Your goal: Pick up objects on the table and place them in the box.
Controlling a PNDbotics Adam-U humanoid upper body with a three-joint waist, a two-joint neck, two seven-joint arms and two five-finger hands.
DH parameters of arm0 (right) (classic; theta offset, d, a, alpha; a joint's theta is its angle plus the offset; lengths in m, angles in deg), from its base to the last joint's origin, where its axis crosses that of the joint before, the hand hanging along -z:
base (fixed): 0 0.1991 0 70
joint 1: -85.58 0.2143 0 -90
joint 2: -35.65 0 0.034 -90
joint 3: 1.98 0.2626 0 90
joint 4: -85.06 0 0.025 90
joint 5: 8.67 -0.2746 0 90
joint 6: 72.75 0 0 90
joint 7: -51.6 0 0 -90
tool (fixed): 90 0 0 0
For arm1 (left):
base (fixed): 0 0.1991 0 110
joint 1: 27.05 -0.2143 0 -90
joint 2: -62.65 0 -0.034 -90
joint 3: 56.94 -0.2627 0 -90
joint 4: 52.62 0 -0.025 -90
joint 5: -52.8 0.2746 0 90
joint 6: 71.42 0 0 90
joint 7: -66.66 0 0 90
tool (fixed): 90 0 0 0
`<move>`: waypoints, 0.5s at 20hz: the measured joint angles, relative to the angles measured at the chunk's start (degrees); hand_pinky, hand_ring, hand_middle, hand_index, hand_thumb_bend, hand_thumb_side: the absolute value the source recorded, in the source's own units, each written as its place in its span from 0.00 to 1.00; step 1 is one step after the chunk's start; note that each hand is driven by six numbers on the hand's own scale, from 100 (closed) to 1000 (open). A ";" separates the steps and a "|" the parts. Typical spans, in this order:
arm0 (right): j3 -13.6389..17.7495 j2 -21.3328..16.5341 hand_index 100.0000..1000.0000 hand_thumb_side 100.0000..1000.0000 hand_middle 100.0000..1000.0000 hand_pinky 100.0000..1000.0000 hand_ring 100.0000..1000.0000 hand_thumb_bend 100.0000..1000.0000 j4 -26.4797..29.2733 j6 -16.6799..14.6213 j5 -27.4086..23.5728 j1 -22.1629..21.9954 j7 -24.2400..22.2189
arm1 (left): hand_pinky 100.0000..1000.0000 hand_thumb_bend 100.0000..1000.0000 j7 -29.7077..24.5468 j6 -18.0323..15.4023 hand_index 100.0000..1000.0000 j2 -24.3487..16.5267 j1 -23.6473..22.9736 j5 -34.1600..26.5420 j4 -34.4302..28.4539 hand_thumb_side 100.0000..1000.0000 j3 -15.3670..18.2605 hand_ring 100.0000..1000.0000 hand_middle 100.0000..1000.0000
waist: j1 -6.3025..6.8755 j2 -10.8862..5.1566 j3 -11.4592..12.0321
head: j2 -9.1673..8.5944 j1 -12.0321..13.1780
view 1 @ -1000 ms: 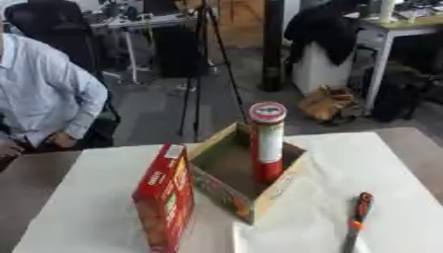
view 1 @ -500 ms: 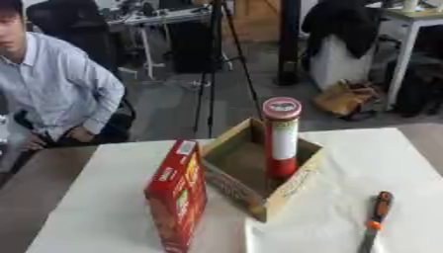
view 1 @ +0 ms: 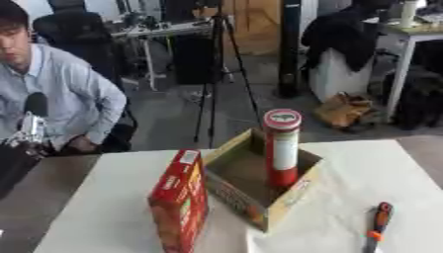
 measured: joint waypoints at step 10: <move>-0.06 0.48 0.85 1.00 0.91 0.88 0.91 0.00 0.00 0.31 0.00 0.00 -0.32 | 1.00 0.73 -8.12 -0.19 1.00 -0.45 5.02 -2.01 3.03 1.00 -5.20 1.00 1.00 | 0.17 -0.43 -0.32 | 0.07 -0.73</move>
